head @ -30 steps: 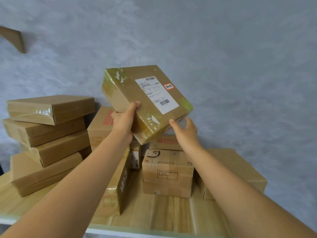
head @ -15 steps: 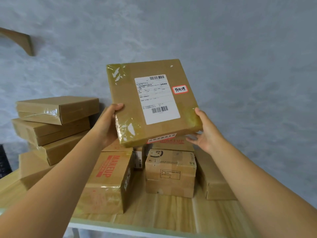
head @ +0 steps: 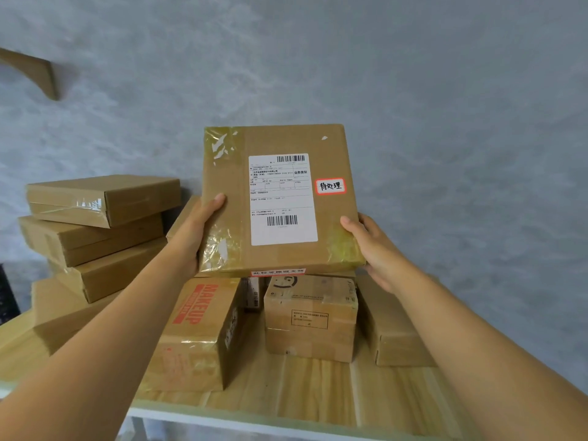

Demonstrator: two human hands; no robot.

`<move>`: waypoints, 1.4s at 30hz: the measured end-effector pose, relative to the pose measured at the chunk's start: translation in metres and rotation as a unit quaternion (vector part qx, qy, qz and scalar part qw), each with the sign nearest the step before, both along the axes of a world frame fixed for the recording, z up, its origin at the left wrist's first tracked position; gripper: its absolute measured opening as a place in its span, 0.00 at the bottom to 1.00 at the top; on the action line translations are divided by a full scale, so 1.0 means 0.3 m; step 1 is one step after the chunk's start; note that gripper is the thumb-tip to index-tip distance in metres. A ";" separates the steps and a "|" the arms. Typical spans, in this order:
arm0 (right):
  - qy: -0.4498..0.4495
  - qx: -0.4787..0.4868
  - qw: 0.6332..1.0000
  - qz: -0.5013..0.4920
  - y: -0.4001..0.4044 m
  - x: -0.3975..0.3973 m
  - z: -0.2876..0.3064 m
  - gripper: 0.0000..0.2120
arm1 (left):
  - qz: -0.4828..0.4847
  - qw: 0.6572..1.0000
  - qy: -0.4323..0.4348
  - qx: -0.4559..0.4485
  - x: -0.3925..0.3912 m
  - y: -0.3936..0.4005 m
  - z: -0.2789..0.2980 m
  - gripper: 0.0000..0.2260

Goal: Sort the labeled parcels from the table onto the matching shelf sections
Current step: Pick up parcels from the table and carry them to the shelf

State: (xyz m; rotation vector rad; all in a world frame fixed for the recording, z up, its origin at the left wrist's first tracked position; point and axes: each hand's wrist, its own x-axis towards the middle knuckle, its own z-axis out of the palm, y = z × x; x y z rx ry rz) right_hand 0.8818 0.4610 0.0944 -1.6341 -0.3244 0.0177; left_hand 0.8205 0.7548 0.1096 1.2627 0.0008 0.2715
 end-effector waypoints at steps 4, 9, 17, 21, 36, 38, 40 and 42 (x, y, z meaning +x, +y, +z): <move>0.005 0.009 1.000 -0.003 -0.004 0.014 -0.006 0.22 | -0.002 0.999 -0.031 -0.031 0.003 -0.026 -0.017 0.18; -0.004 -0.029 1.000 -0.010 -0.021 0.021 -0.030 0.35 | 0.020 0.999 -0.047 -0.017 0.004 -0.052 -0.046 0.21; 0.062 0.008 0.998 -0.018 -0.072 0.074 -0.103 0.31 | 0.019 0.999 0.030 -0.023 0.033 -0.109 -0.097 0.25; 0.088 0.009 0.994 -0.059 -0.120 0.056 -0.129 0.36 | -0.004 0.998 0.055 0.019 0.067 -0.150 -0.094 0.29; 0.073 0.059 0.942 -0.324 -0.257 -0.419 -0.257 0.24 | -0.268 0.957 0.102 0.040 0.066 -0.332 -0.209 0.20; 0.086 0.062 0.928 -0.358 -0.278 -0.538 -0.270 0.24 | -0.310 0.944 0.110 0.035 0.027 -0.379 -0.236 0.17; 0.098 0.062 0.914 -0.390 -0.309 -0.665 -0.279 0.25 | -0.356 0.926 0.119 0.032 -0.028 -0.441 -0.261 0.14; 0.098 0.060 0.896 -0.429 -0.350 -0.798 -0.283 0.26 | -0.398 0.908 0.123 0.038 -0.092 -0.514 -0.276 0.16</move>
